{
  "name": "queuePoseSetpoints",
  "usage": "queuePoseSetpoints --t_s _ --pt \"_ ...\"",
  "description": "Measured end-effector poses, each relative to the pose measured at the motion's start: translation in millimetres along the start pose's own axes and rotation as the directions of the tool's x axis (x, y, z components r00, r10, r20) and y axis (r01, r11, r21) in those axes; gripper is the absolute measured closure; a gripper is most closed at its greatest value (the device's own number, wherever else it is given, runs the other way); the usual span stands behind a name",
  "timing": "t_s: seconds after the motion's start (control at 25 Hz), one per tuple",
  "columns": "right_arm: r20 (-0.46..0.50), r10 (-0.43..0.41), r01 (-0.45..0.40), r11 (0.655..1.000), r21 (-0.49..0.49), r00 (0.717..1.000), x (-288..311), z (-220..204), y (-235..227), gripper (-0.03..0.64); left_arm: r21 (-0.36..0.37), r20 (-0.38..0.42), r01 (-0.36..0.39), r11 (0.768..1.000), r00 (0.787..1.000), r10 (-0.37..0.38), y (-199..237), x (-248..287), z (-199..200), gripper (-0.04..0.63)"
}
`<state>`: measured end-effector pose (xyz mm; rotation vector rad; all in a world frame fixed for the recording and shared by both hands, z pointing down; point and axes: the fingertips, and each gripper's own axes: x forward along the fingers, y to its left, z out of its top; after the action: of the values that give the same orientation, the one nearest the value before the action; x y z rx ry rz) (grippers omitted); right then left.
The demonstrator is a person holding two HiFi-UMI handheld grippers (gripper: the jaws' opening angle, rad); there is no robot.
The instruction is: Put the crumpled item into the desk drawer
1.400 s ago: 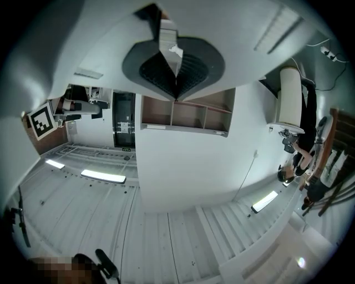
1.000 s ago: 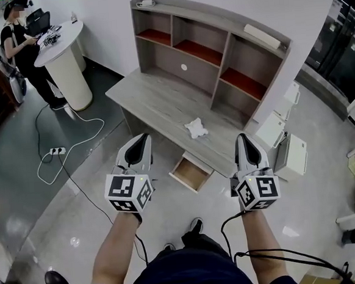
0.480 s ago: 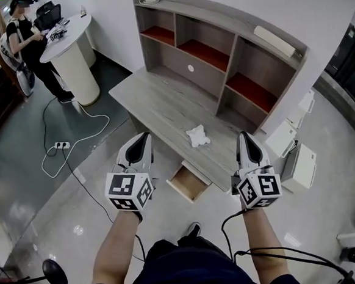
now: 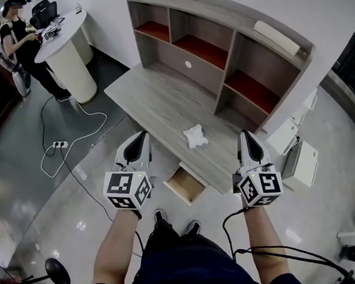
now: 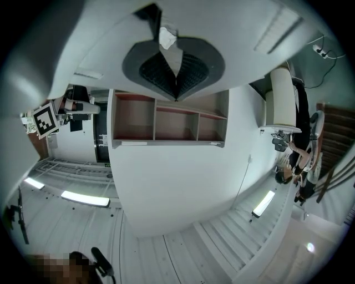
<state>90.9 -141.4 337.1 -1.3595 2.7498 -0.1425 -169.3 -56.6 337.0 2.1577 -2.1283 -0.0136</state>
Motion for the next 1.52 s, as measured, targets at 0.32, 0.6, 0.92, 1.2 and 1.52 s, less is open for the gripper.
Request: queuePoseSetpoints --t_s 0.32,0.6,0.92,1.2,1.52 --pt "-0.041 -0.078 0.077 0.997 -0.027 0.996 26.6 -14.5 -7.6 0.611 0.012 -0.065 0.063 0.998 0.996 -0.062 26.5 56.4 -24.6 0.591" --pt "-0.052 -0.206 0.204 0.978 -0.041 0.977 39.1 -17.1 -17.9 0.611 0.006 -0.136 0.191 0.982 0.973 -0.188 40.9 116.4 -53.7 0.591" --pt "-0.065 -0.366 0.363 0.930 -0.050 0.928 31.2 -21.8 -38.0 0.611 0.040 -0.237 0.394 0.918 0.897 -0.374 21.4 172.0 -88.6 0.591" --pt "-0.094 -0.433 0.432 0.901 -0.038 0.896 14.0 -39.8 -44.0 0.611 0.103 -0.372 0.620 0.778 0.749 -0.548 -17.3 192.5 -135.0 0.589" --pt "-0.138 -0.481 0.484 0.875 -0.015 0.866 -13.8 -57.9 -68.5 0.611 0.130 -0.526 0.706 0.696 0.644 -0.556 -44.5 204.2 -199.5 0.589"
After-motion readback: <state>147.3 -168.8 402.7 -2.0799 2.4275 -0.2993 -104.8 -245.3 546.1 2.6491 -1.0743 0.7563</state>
